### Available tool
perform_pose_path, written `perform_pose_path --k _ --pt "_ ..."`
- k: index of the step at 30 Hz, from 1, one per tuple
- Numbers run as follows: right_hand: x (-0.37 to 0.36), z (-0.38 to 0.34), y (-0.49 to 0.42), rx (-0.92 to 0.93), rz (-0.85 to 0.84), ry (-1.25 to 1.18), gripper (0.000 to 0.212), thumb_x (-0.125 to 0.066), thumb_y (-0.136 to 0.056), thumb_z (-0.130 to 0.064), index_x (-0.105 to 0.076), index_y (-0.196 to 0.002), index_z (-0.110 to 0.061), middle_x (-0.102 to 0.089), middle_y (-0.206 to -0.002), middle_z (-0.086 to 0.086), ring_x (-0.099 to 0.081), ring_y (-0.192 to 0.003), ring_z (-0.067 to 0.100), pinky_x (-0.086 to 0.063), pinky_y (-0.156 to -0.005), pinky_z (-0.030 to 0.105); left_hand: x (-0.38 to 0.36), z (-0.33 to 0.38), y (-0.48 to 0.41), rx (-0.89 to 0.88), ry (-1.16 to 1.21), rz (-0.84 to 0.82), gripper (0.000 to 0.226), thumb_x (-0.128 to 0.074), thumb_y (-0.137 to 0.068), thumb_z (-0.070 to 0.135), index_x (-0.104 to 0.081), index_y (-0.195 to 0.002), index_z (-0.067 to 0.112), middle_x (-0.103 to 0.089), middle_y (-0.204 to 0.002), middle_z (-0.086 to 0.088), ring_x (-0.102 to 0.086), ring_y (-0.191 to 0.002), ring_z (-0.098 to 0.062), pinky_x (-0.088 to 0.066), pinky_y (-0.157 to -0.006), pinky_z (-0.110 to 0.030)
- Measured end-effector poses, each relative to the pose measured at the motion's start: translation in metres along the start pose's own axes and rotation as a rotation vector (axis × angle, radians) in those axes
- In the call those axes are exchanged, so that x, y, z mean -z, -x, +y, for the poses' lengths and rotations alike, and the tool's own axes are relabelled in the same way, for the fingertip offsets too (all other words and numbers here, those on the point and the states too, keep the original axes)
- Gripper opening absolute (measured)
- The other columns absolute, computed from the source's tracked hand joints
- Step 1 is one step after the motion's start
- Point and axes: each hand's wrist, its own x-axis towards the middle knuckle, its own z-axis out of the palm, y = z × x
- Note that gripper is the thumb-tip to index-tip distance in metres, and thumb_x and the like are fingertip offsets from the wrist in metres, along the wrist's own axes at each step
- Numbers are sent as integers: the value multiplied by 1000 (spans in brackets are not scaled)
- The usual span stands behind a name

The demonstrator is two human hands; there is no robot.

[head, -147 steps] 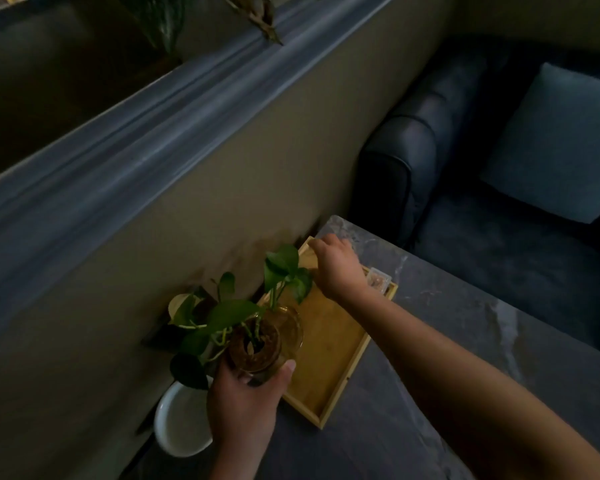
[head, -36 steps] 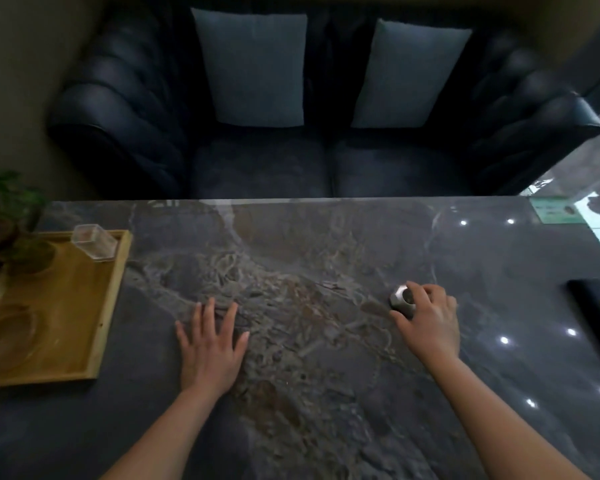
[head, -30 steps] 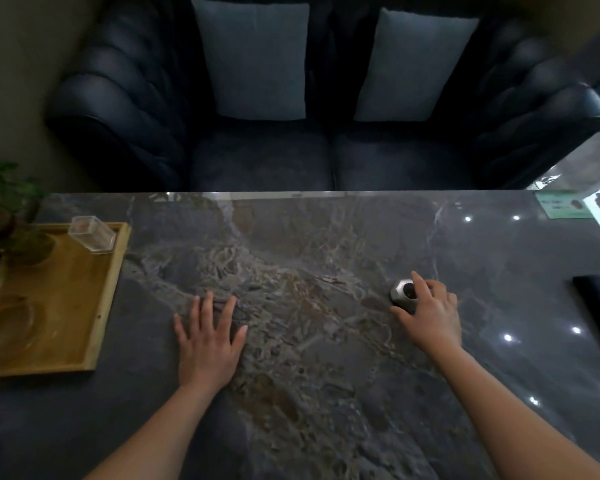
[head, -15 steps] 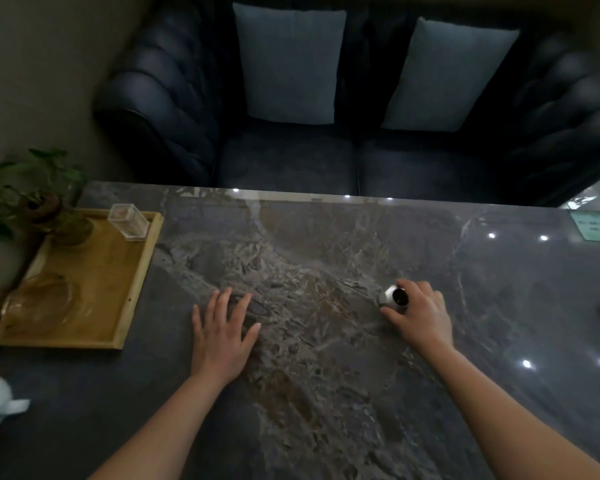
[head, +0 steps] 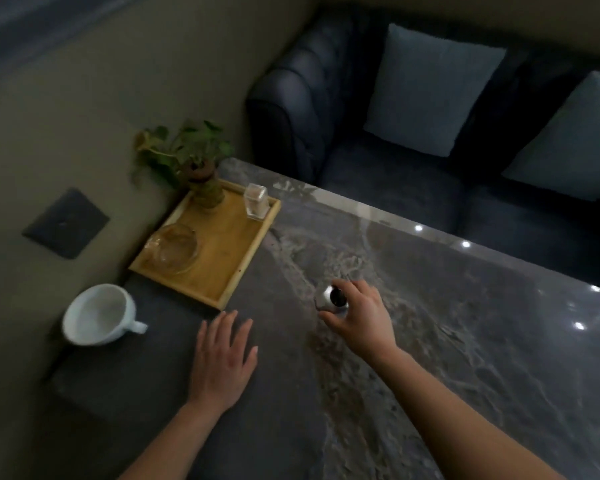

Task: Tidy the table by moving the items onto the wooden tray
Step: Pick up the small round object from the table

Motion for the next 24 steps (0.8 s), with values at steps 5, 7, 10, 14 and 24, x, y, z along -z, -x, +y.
perform_pose_path --k 5,7,10,14,24 --pt "-34 -57 -43 153 -70 34 55 -73 -79 -48 -56 -127 -28 -57 -113 -1 -51 -107 23 -47 -87 36 -4 -43 5 147 3 43 49 -41 -91 43 -57 -129 16 -55 -134 -17 -48 -128 -37 -31 -110 -62" --pt "-45 -76 -60 193 -91 43 53 -71 -80 -48 -55 -127 -29 -56 -115 -2 -50 -108 22 -49 -85 38 -8 -53 6 179 20 56 49 -41 -92 44 -56 -129 16 -54 -135 -15 -46 -129 -34 -30 -111 -62" --pt "-60 -99 -84 255 -101 66 55 -72 -80 -47 -53 -129 -29 -56 -118 -2 -49 -110 21 -50 -85 37 -15 -60 7 213 18 41 47 -43 -92 47 -51 -131 22 -49 -140 -10 -41 -135 -30 -22 -115 -62" --pt "-75 -120 -112 320 -93 98 57 -72 -78 -46 -52 -129 -30 -56 -117 -2 -50 -109 21 -49 -83 37 -18 -61 5 262 39 36 46 -45 -90 50 -48 -131 28 -47 -143 -8 -36 -139 -29 -19 -115 -64" --pt "-104 -150 -153 373 -138 257 64 -72 -81 -47 -48 -137 -27 -56 -121 3 -53 -111 27 -50 -92 44 -12 -58 2 420 70 72 49 -53 -89 46 -52 -133 25 -47 -146 -10 -37 -140 -30 -28 -114 -58"
